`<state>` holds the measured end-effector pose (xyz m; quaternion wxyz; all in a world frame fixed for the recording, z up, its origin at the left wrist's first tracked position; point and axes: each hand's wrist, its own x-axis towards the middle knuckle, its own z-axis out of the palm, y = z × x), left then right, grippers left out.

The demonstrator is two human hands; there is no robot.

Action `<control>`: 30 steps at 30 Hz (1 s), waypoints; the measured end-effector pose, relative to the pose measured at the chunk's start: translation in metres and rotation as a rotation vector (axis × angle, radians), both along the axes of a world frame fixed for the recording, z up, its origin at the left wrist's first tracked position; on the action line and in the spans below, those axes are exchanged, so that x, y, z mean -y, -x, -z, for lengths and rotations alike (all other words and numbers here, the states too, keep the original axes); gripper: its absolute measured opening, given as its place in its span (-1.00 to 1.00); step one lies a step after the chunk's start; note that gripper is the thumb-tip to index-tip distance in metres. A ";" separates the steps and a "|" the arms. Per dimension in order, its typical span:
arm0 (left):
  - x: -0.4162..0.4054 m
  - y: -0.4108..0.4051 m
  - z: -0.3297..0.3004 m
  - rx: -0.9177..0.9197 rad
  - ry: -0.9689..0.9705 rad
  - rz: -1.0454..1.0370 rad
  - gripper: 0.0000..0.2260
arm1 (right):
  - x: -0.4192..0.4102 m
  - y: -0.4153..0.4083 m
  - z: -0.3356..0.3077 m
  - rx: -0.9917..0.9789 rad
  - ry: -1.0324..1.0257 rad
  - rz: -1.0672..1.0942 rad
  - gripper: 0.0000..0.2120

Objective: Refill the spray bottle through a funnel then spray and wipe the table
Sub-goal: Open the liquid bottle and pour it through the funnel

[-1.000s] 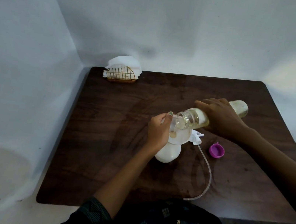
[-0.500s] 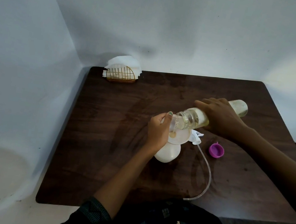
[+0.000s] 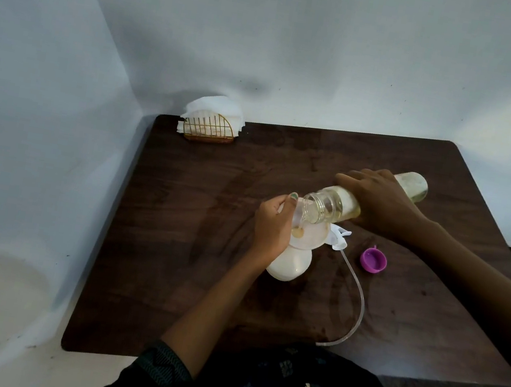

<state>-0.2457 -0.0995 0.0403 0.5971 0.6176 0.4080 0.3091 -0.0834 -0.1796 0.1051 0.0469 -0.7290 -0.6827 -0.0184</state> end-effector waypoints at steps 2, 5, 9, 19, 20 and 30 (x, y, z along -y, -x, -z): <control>-0.001 0.000 0.001 -0.003 -0.003 -0.001 -0.62 | 0.000 0.000 0.000 0.000 0.002 -0.003 -0.55; -0.001 0.000 0.001 0.000 -0.010 0.008 -0.62 | 0.000 0.001 -0.001 0.001 0.002 -0.004 -0.54; 0.000 0.001 -0.001 0.000 -0.007 0.011 -0.64 | 0.000 0.002 -0.002 -0.002 0.006 -0.001 -0.53; -0.002 0.001 -0.001 -0.004 -0.003 0.018 -0.66 | -0.002 0.002 0.000 0.005 -0.005 0.002 -0.55; -0.002 0.001 -0.001 -0.006 -0.008 0.019 -0.65 | -0.002 0.002 0.000 0.005 -0.007 0.001 -0.55; 0.000 0.000 -0.003 0.000 -0.017 0.007 -0.64 | -0.001 0.001 0.000 0.002 -0.003 0.003 -0.56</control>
